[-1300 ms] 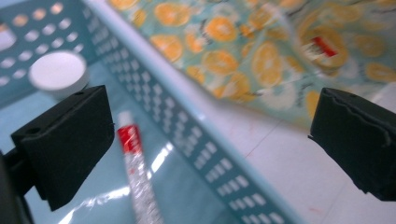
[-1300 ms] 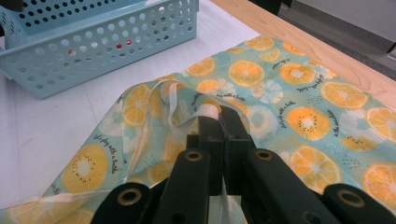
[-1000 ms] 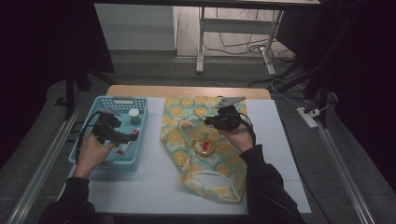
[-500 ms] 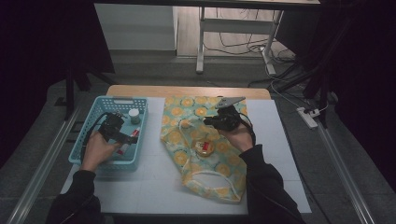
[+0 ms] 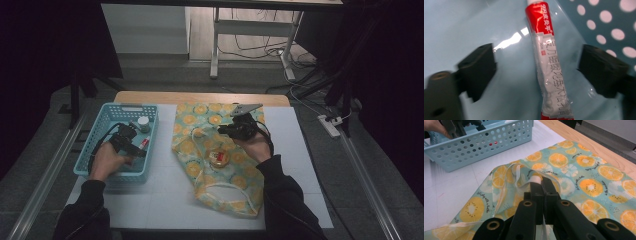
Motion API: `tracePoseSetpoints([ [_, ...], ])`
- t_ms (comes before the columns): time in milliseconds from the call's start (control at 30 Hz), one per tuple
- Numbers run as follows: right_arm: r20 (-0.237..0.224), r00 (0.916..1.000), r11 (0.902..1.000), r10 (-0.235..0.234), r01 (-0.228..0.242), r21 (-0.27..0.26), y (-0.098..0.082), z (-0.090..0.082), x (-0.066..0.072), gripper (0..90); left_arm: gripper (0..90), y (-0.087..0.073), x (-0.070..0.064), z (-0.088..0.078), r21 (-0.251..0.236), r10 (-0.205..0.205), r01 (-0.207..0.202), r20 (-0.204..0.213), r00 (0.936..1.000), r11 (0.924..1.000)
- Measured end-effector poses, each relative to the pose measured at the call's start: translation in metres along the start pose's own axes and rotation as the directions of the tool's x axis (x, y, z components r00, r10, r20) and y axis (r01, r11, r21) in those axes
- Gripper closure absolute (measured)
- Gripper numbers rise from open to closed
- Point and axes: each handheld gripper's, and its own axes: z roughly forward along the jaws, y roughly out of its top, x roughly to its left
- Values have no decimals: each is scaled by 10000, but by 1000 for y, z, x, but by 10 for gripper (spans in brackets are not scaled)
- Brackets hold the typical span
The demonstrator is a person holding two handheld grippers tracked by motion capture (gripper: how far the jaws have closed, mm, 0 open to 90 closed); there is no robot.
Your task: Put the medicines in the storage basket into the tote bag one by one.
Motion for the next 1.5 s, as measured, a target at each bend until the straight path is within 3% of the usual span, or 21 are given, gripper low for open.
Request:
tracePoseSetpoints([
  [200, -3, 10000, 10000, -21, 21, -17, 0, 0, 1, 899, 461, -2, 1, -2, -65, -211, 211, 4, 9998, 9998],
  [367, 8, 10000, 10000, -23, 23, -24, 0, 0, 1, 899, 681, -3, 3, -4, -173, -425, 429, 278, 9987, 9989],
  [800, 10, 10000, 10000, -5, 6, -57, 0, 0, 1, 899, 722, 1, 4, -5, 187, -1157, 1150, 439, 9923, 9932],
  [967, 24, 10000, 10000, -10, 10, -87, 0, 0, 0, 899, 724, 0, 7, -5, 88, -1330, 1327, 572, 9895, 9911],
  [1033, 27, 10000, 10000, -19, 19, -67, 1, 0, 1, 899, 724, 0, 9, -7, -75, -1423, 1429, 563, 9882, 9897],
  [1267, -18, 10000, 9998, -25, 25, -180, 2, -1, 2, 899, 724, -3, 16, -23, -1056, -1728, 1863, 1258, 9769, 9768],
  [1333, -15, 10000, 9998, -14, 14, -202, 2, -2, 2, 900, 724, -4, 16, -27, -1272, -1628, 1807, 1398, 9767, 9753],
  [1500, -36, 10000, 9998, -19, 18, -210, 2, -2, 2, 900, 723, -5, 13, -39, -1694, -1300, 1511, 1291, 9831, 9739],
])
